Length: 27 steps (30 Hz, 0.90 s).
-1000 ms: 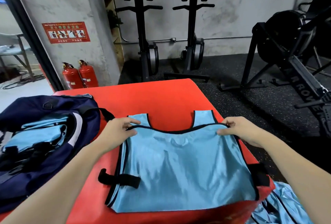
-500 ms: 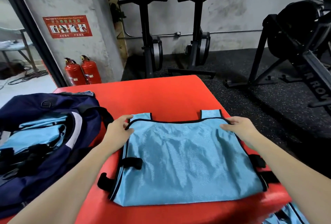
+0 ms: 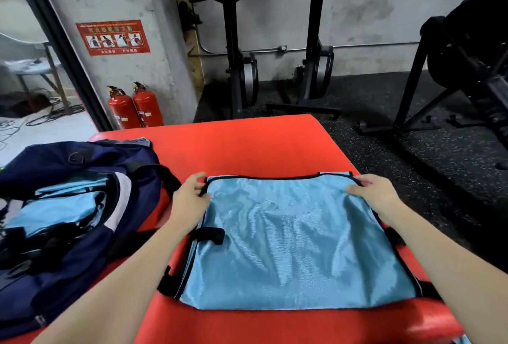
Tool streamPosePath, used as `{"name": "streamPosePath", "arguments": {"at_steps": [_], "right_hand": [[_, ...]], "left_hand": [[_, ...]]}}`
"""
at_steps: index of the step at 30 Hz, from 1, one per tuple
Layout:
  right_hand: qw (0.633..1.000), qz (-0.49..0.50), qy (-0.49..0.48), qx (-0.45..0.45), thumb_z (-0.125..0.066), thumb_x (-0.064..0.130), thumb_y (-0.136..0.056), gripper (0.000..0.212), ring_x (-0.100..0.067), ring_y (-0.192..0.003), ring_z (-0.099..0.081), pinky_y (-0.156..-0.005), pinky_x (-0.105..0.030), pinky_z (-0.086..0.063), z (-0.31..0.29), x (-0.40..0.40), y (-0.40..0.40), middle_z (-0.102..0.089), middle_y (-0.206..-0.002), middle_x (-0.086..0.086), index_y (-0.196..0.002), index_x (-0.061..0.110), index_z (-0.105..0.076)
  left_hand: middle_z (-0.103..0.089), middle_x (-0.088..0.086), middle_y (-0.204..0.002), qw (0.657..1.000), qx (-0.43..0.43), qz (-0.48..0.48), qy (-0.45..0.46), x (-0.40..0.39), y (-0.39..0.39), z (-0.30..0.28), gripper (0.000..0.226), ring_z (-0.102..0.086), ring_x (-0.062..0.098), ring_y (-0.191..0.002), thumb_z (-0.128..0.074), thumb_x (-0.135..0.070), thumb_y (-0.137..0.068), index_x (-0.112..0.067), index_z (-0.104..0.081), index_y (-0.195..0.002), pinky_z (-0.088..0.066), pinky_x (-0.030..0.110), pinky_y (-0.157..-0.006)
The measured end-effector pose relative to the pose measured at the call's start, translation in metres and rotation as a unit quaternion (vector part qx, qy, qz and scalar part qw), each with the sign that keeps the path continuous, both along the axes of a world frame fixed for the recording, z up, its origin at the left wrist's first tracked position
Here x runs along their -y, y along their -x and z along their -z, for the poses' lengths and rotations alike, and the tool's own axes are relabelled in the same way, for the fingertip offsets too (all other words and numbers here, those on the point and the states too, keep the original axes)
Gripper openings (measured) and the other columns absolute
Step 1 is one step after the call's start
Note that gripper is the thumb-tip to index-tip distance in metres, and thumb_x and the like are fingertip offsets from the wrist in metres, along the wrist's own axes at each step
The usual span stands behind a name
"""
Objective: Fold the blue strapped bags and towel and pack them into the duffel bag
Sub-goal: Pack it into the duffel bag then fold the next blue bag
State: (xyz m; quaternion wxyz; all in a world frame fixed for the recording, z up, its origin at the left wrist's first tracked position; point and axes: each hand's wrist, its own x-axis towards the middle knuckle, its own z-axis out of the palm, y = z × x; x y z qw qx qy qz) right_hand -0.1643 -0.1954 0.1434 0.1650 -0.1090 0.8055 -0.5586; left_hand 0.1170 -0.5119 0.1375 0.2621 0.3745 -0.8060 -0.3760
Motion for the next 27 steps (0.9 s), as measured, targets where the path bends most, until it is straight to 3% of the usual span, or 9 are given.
{"name": "streamPosePath", "arguments": {"at_steps": [7, 10, 12, 15, 17, 19, 21, 24, 27], "right_hand": [[0.989, 0.04, 0.128, -0.056, -0.075, 0.0, -0.085, 0.025, 0.003, -0.073, -0.067, -0.069, -0.011, -0.053, -0.021, 0.005, -0.001, -0.072, -0.096, 0.001, -0.103, 0.015, -0.07], [0.991, 0.056, -0.025, -0.121, -0.077, 0.019, -0.088, 0.041, -0.015, -0.098, -0.067, -0.09, -0.027, -0.049, -0.016, 0.009, 0.003, -0.068, -0.117, -0.009, -0.125, 0.012, -0.062], [0.966, 0.025, -0.156, -0.205, -0.074, 0.028, -0.088, 0.053, -0.032, -0.116, -0.057, -0.101, -0.04, -0.043, -0.008, 0.009, -0.001, -0.061, -0.127, -0.016, -0.134, 0.009, -0.055], [0.91, -0.056, -0.241, -0.333, -0.069, 0.029, -0.091, 0.045, -0.038, -0.121, -0.051, -0.101, -0.052, -0.043, -0.005, 0.01, -0.021, -0.057, -0.131, -0.014, -0.131, 0.013, -0.056], [0.887, -0.11, -0.248, -0.373, -0.067, 0.031, -0.093, 0.041, -0.036, -0.12, -0.052, -0.101, -0.051, -0.043, -0.007, 0.013, -0.041, -0.059, -0.13, -0.01, -0.129, 0.013, -0.058], [0.874, -0.172, -0.243, -0.385, -0.066, 0.035, -0.094, 0.042, -0.031, -0.123, -0.052, -0.105, -0.046, -0.042, -0.005, 0.013, -0.06, -0.06, -0.13, -0.007, -0.129, 0.013, -0.059], [0.851, -0.242, -0.255, -0.391, -0.062, 0.044, -0.095, 0.047, -0.025, -0.128, -0.05, -0.109, -0.041, -0.04, 0.002, 0.012, -0.075, -0.058, -0.134, -0.003, -0.132, 0.015, -0.058], [0.812, -0.308, -0.295, -0.397, -0.039, 0.074, -0.09, 0.072, -0.017, -0.139, -0.039, -0.116, -0.036, -0.03, 0.013, 0.001, -0.093, -0.046, -0.148, 0.004, -0.142, 0.025, -0.049], [0.806, -0.306, -0.321, -0.392, -0.015, 0.087, -0.084, 0.087, -0.011, -0.15, -0.019, -0.124, -0.041, -0.011, 0.022, -0.015, -0.098, -0.027, -0.161, 0.012, -0.153, 0.036, -0.031]], "left_hand": [[-0.068, 0.0, -0.099, 0.993, -0.113, -0.035, -0.021, 0.007, 0.008, -0.013, 0.046, -0.063, 0.009, -0.087, -0.071, -0.004, -0.086, -0.026, -0.063, -0.126, -0.049, 0.027, -0.097], [-0.066, 0.002, -0.117, 0.996, -0.08, -0.023, -0.029, 0.008, 0.006, -0.01, 0.054, -0.063, 0.015, -0.107, -0.074, -0.009, -0.087, -0.02, -0.057, -0.136, -0.046, 0.03, -0.104], [-0.065, 0.004, -0.128, 0.998, -0.018, -0.006, 0.063, 0.001, 0.002, -0.006, 0.049, -0.06, 0.02, -0.119, -0.07, -0.005, -0.088, -0.016, -0.06, -0.134, -0.039, 0.027, -0.109], [-0.068, 0.004, -0.121, 0.978, -0.007, 0.057, 0.202, -0.032, -0.003, -0.013, 0.035, -0.062, 0.024, -0.111, -0.065, 0.002, -0.087, -0.011, -0.069, -0.12, -0.033, 0.014, -0.099], [-0.067, -0.001, -0.117, 0.973, -0.03, 0.119, 0.194, -0.069, -0.009, -0.019, 0.032, -0.063, 0.017, -0.099, -0.066, 0.001, -0.088, -0.013, -0.07, -0.117, -0.039, 0.016, -0.095], [-0.065, -0.005, -0.122, 0.97, -0.012, 0.193, 0.149, -0.108, -0.018, -0.017, 0.03, -0.059, 0.007, -0.102, -0.066, -0.009, -0.092, -0.017, -0.068, -0.121, -0.037, 0.009, -0.097], [-0.06, 0.0, -0.135, 0.956, 0.035, 0.267, 0.12, -0.138, -0.023, -0.005, 0.037, -0.053, 0.008, -0.123, -0.065, -0.023, -0.095, -0.016, -0.063, -0.13, -0.026, 0.005, -0.105], [-0.032, 0.004, -0.16, 0.935, 0.165, 0.276, 0.152, -0.149, -0.032, 0.013, 0.06, -0.019, 0.017, -0.152, -0.054, -0.051, -0.097, -0.024, -0.043, -0.149, -0.006, 0.028, -0.123], [-0.017, 0.002, -0.166, 0.927, 0.259, 0.186, 0.2, -0.128, -0.046, 0.012, 0.08, -0.006, 0.019, -0.154, -0.027, -0.08, -0.089, -0.032, -0.033, -0.153, 0.002, 0.041, -0.124]]}}
